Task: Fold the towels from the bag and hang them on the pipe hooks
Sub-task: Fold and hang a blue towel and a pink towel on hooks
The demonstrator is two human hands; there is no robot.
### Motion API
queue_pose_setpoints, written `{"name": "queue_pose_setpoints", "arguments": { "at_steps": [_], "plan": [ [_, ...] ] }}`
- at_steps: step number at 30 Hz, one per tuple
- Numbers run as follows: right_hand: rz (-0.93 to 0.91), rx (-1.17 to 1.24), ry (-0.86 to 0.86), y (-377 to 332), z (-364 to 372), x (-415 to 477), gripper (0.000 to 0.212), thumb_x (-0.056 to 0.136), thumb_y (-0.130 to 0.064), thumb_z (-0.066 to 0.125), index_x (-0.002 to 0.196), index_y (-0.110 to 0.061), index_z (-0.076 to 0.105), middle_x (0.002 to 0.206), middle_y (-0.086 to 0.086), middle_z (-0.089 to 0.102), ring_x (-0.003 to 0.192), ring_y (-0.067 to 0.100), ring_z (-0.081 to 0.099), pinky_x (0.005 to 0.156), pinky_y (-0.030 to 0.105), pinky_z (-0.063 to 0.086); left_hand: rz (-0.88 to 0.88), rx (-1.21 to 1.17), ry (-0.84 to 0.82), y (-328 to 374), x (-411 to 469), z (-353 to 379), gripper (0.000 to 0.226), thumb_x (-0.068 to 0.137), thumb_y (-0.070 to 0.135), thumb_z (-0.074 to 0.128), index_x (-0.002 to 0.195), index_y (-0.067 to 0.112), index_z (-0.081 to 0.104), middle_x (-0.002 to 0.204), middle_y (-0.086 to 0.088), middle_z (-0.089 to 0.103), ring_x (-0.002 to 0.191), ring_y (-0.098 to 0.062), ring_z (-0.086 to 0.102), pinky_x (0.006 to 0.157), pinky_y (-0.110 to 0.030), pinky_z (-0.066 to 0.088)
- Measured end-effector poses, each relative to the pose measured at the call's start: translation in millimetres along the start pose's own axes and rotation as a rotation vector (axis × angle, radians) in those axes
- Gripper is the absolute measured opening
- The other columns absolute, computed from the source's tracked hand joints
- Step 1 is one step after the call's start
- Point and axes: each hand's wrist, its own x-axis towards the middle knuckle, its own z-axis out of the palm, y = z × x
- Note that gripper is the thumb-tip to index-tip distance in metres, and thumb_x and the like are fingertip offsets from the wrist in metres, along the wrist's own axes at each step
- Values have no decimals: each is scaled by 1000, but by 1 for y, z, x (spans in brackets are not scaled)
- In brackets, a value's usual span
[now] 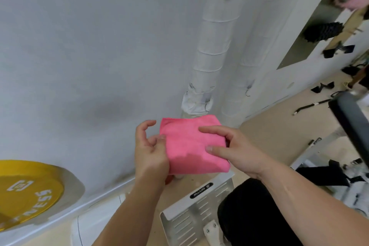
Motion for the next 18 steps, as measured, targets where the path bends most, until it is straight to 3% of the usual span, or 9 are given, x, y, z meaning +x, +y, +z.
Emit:
{"name": "queue_pose_setpoints", "arguments": {
  "at_steps": [3, 5, 7, 11, 13, 15, 18],
  "plan": [
    [-25, -46, 30, -3, -6, 6, 61, 77, -7, 84, 125, -40, 67, 124, -12, 62, 105, -4, 64, 89, 23, 54, 82, 51, -69, -4, 3, 3, 30, 101, 5, 53, 114, 32, 56, 80, 1, 63, 58, -4, 56, 55, -17, 46],
    [-43, -98, 25, -7, -12, 12, 74, 67, -13, 87, 132, -38, 62, 126, -14, 60, 105, -7, 61, 87, 19, 52, 131, 147, -217, -4, 7, 1, 32, 94, 12, 69, 116, 35, 64, 102, 12, 67, 85, 4, 64, 75, -13, 49],
    [-54, -153, -17, -9, -20, 18, 86, 63, -17, 90, 139, -37, 56, 129, -17, 57, 109, -5, 60, 92, 23, 53, 161, 345, -353, -5, 14, -1, 52, 81, 13, 82, 122, 41, 66, 119, 18, 60, 108, 9, 57, 88, -9, 44],
    [-111, -371, -95, -9, -44, 35, 97, 67, -19, 90, 147, -42, 41, 138, -26, 47, 122, -11, 49, 101, 16, 44, 164, 581, -357, 0, 33, 16, 83, 61, 29, 81, 139, 41, 56, 129, 14, 56, 115, 2, 55, 100, -23, 46],
    [-148, -472, -101, -6, -61, 48, 98, 68, -20, 88, 150, -39, 38, 140, -24, 47, 122, -10, 48, 98, 7, 39, 185, 671, -264, 1, 44, 37, 82, 61, 27, 83, 139, 33, 58, 125, 12, 60, 112, -5, 59, 97, -23, 46],
    [-207, -579, -64, -3, -84, 62, 86, 69, -21, 86, 144, -34, 47, 129, -18, 57, 113, -4, 53, 90, 6, 41, 241, 731, -176, 0, 52, 65, 62, 64, 19, 85, 122, 33, 70, 106, 17, 67, 98, -1, 64, 83, -14, 46],
    [-335, -671, -12, 10, -132, 87, 44, 70, -31, 84, 110, -36, 67, 95, -17, 67, 89, 3, 61, 77, 24, 47, 328, 782, -147, -8, 69, 119, 25, 69, 23, 81, 91, 34, 75, 80, 15, 69, 82, 1, 63, 67, -11, 44]
  ]
}}
